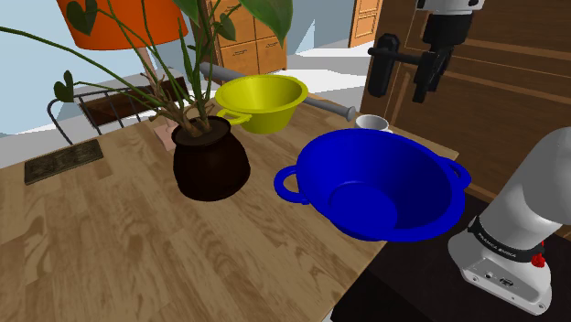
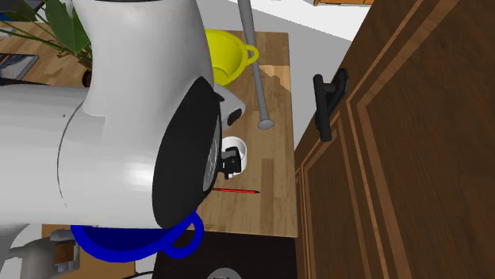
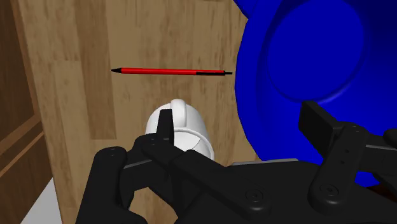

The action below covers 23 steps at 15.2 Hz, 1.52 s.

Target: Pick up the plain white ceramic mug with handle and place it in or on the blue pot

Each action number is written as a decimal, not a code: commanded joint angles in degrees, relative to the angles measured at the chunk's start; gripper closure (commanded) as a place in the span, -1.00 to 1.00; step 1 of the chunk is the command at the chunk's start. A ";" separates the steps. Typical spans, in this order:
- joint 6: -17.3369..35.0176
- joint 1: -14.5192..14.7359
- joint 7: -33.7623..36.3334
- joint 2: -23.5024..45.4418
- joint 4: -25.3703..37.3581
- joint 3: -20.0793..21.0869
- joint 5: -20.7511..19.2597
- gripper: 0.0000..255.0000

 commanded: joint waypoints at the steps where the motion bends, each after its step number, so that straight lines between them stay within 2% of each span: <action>1: 0.00 0.00 0.00 0.00 0.00 0.00 0.00 -1.00; 8: 12.60 -2.14 -1.93 11.31 -1.74 -1.98 -2.87 -1.00; 16: 25.49 -4.41 -3.43 27.20 0.92 -4.26 -5.48 -1.00; 23: 30.74 -4.48 -3.47 29.14 -2.40 -4.43 -5.57 -1.00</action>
